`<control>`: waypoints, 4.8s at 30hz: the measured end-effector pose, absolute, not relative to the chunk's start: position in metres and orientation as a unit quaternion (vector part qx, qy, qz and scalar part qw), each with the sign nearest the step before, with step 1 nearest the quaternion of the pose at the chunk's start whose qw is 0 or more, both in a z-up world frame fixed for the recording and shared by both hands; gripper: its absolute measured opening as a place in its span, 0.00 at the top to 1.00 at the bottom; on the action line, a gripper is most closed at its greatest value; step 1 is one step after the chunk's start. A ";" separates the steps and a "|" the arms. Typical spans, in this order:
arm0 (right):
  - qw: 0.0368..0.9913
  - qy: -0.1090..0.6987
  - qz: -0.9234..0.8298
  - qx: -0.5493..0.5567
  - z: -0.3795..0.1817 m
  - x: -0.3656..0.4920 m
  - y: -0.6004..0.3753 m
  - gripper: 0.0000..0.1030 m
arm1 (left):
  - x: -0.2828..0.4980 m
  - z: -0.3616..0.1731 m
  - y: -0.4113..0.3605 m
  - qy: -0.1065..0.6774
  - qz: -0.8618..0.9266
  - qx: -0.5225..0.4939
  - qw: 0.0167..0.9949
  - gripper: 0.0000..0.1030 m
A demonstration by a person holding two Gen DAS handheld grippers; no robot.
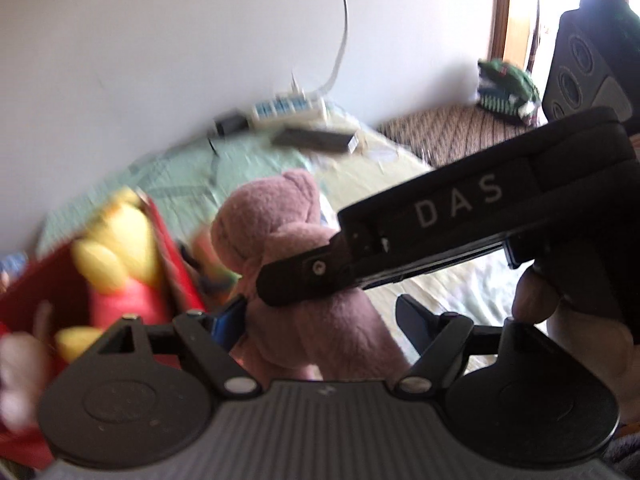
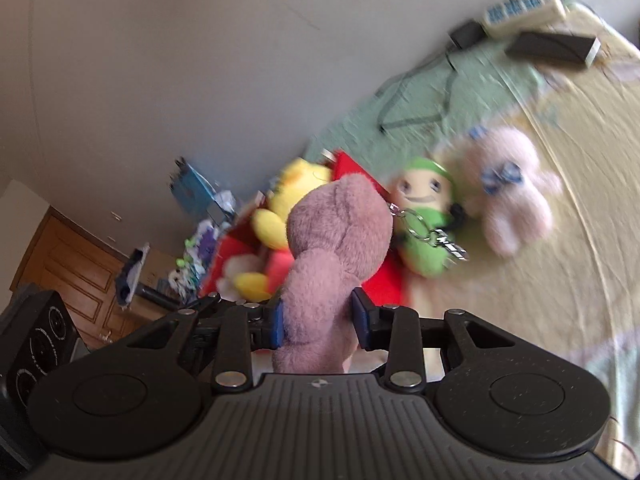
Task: Organize objects
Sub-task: 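Carry the pink teddy bear with the right gripper over the red box, then lower the pink teddy bear into the red box and open the right gripper, then move the right gripper back toward the white bunny with blue bow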
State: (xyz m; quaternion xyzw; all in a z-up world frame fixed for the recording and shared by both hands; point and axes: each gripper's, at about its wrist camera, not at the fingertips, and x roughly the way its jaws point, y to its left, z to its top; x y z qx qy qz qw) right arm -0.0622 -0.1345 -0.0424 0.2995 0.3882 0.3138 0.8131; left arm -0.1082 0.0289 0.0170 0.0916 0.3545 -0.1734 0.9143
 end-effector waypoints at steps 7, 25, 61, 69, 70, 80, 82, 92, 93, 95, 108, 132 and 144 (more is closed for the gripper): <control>0.836 0.318 0.346 0.284 0.011 -0.057 -0.068 0.65 | -0.125 0.066 0.096 0.272 -0.151 0.104 0.945 0.24; 0.855 0.355 0.302 0.225 -0.011 0.011 0.065 0.68 | -0.056 0.035 0.225 0.314 -0.136 0.085 0.936 0.26; 0.825 0.461 0.276 0.177 -0.070 0.027 0.098 0.79 | -0.053 -0.034 0.281 0.411 -0.089 0.043 0.906 0.17; 0.820 0.454 0.307 0.164 -0.078 0.036 0.119 0.78 | -0.049 -0.035 0.281 0.411 -0.076 0.060 0.906 0.18; 0.822 0.454 0.303 0.160 -0.080 0.037 0.120 0.78 | -0.046 -0.037 0.279 0.412 -0.074 0.065 0.906 0.18; 0.827 0.452 0.293 0.163 -0.076 0.030 0.107 0.69 | -0.037 -0.041 0.275 0.419 -0.067 0.063 0.903 0.16; 0.831 0.446 0.291 0.164 -0.072 0.027 0.105 0.69 | -0.035 -0.041 0.275 0.424 -0.064 0.059 0.901 0.16; 0.855 0.414 0.263 0.171 -0.059 0.010 0.088 0.69 | -0.039 -0.033 0.269 0.441 -0.034 0.056 0.895 0.16; 0.857 0.412 0.259 0.171 -0.059 0.007 0.087 0.69 | -0.040 -0.032 0.269 0.442 -0.030 0.057 0.895 0.15; 0.860 0.409 0.251 0.172 -0.059 0.002 0.083 0.69 | -0.043 -0.029 0.267 0.442 -0.021 0.059 0.895 0.14; 0.882 0.384 0.208 0.176 -0.053 -0.028 0.064 0.69 | -0.065 -0.012 0.259 0.441 0.016 0.064 0.895 0.13; 0.908 0.329 0.184 0.181 -0.039 -0.085 0.049 0.61 | -0.114 0.010 0.240 0.429 0.049 0.037 0.901 0.11; 0.903 0.360 0.156 0.175 -0.057 -0.102 0.040 0.60 | -0.120 -0.022 0.213 0.466 0.039 0.045 0.883 0.08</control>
